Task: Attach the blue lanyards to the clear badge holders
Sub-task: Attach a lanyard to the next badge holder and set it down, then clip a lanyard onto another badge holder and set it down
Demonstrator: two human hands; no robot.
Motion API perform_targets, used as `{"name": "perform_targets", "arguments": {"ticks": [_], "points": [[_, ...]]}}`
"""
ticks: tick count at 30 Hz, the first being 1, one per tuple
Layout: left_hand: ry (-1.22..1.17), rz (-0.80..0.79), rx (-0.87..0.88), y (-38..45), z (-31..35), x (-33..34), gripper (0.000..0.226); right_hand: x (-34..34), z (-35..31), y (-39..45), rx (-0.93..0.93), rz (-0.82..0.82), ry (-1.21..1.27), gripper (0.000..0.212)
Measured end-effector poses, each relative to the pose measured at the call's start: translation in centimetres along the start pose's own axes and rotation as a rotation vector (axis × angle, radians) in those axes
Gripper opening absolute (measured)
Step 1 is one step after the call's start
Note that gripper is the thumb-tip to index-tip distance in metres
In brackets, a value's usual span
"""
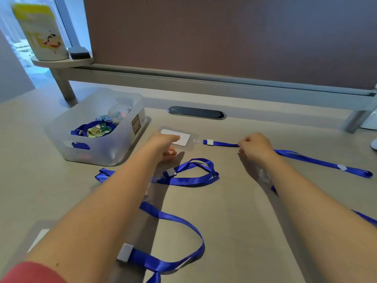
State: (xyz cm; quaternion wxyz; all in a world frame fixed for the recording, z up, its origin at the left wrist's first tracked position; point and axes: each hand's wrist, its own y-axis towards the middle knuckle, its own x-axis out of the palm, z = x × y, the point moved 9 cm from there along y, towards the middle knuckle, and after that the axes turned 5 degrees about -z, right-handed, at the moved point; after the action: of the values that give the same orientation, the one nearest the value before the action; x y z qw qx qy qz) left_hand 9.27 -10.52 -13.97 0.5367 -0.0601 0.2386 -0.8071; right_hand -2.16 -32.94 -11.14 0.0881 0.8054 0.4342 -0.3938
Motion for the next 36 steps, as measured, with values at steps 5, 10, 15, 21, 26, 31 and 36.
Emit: {"name": "perform_targets", "arguments": {"ticks": [5, 10, 15, 21, 26, 31, 36], "points": [[0.645, 0.004, 0.356, -5.6, 2.1, -2.0, 0.036, 2.6, -2.9, -3.7, -0.171, -0.039, -0.303, 0.023], [1.042, -0.049, 0.324, -8.6, -0.8, -4.3, 0.050, 4.5, -5.4, -7.0, -0.294, -0.034, -0.421, 0.028], [1.167, -0.084, 0.200, -9.4, -4.5, -6.8, 0.076, 6.9, -7.7, -9.9, -0.446, -0.048, -0.539, 0.029], [1.305, 0.010, 0.265, -9.7, -4.3, -7.4, 0.084, 8.4, -8.8, -11.5, -0.516, -0.038, -0.560, 0.025], [1.388, 0.077, 0.408, -11.0, -1.7, -7.2, 0.089, 8.9, -9.8, -11.8, -0.553, -0.067, -0.489, 0.038], [1.421, 0.101, 0.614, -13.3, 1.1, -6.8, 0.085, 10.9, -11.1, -12.3, -0.587, -0.204, -0.432, 0.057], [1.445, 0.142, 0.690, -14.4, 1.5, -7.0, 0.084, 11.4, -12.4, -12.9, -0.623, -0.271, -0.276, 0.026]]}}
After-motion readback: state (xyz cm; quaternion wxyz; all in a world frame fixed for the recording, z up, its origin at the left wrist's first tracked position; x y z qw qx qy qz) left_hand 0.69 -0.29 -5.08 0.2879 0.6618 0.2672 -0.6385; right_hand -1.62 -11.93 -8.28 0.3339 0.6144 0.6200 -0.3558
